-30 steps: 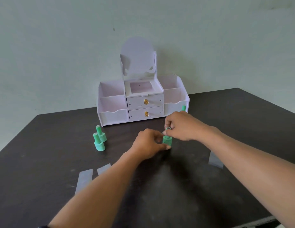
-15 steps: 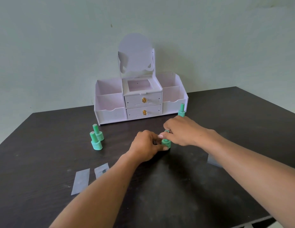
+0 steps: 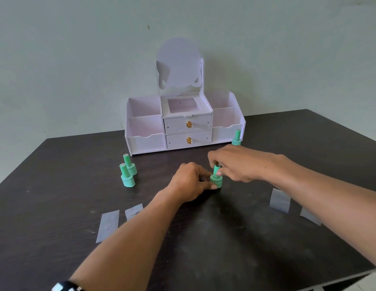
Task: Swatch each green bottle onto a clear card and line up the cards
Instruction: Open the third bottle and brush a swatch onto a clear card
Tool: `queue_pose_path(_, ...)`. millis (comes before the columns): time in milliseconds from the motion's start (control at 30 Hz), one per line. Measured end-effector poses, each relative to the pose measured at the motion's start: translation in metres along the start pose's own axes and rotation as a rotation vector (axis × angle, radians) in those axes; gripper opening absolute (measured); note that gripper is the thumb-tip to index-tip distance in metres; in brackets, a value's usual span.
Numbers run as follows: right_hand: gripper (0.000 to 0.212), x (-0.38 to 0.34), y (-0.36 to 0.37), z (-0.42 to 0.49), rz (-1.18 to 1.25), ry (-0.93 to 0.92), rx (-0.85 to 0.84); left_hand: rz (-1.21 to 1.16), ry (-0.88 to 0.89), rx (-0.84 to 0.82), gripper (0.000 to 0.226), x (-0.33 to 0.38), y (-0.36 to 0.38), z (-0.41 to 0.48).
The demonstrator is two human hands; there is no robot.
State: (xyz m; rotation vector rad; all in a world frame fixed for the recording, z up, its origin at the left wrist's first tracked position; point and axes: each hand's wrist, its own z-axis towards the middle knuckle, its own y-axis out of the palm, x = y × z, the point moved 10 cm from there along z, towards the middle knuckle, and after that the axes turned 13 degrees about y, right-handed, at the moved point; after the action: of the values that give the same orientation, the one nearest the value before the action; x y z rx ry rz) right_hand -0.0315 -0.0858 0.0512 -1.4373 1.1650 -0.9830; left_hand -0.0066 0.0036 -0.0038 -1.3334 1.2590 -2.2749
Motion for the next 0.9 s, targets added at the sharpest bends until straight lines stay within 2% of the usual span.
queue_pose_path(33,0.017,-0.001,-0.001,-0.001,0.028,-0.011,-0.017,-0.001,-0.007,-0.006,0.032,-0.001,-0.001,0.000)
queue_pose_path(100,0.049,-0.001,-0.004,-0.003,0.080,-0.004,-0.025,-0.006,-0.010,0.001,0.031,-0.002,-0.002,-0.001)
queue_pose_path(133,0.053,0.003,-0.006,-0.002,0.074,0.031,0.000,-0.006,-0.011,0.009,0.029,-0.002,-0.002,-0.002)
queue_pose_path(267,0.037,0.015,-0.012,0.000,0.111,0.123,0.172,0.010,-0.042,0.019,0.032,-0.007,-0.002,-0.004)
queue_pose_path(367,0.008,0.007,-0.005,-0.003,0.270,0.023,0.079,-0.009,-0.024,0.002,0.034,-0.006,0.001,-0.003)
queue_pose_path(433,0.028,0.005,0.000,-0.005,0.300,0.021,0.011,-0.013,-0.016,-0.001,0.032,-0.005,0.000,-0.002)
queue_pose_path(500,0.034,0.011,-0.003,-0.004,0.257,0.092,0.094,-0.006,-0.023,0.004,0.031,-0.005,-0.001,-0.003)
queue_pose_path(567,0.023,0.009,-0.007,-0.003,0.219,0.087,0.168,-0.003,-0.022,0.012,0.034,-0.005,-0.001,-0.003)
queue_pose_path(633,0.009,0.004,-0.004,-0.003,0.265,0.025,0.109,-0.003,-0.013,0.002,0.036,-0.004,0.000,-0.002)
queue_pose_path(700,0.030,0.000,0.001,-0.004,0.277,-0.006,0.016,-0.002,-0.011,-0.010,0.036,-0.004,0.001,-0.002)
queue_pose_path(733,0.034,0.002,0.001,-0.003,0.272,0.017,0.024,0.001,-0.012,-0.008,0.035,-0.004,0.000,-0.002)
queue_pose_path(800,0.029,0.010,-0.002,-0.002,0.237,0.093,0.100,0.013,-0.013,0.003,0.034,-0.005,-0.001,-0.002)
queue_pose_path(900,0.009,0.010,-0.004,0.001,0.271,0.066,0.129,0.014,-0.001,0.014,0.034,-0.005,0.001,-0.002)
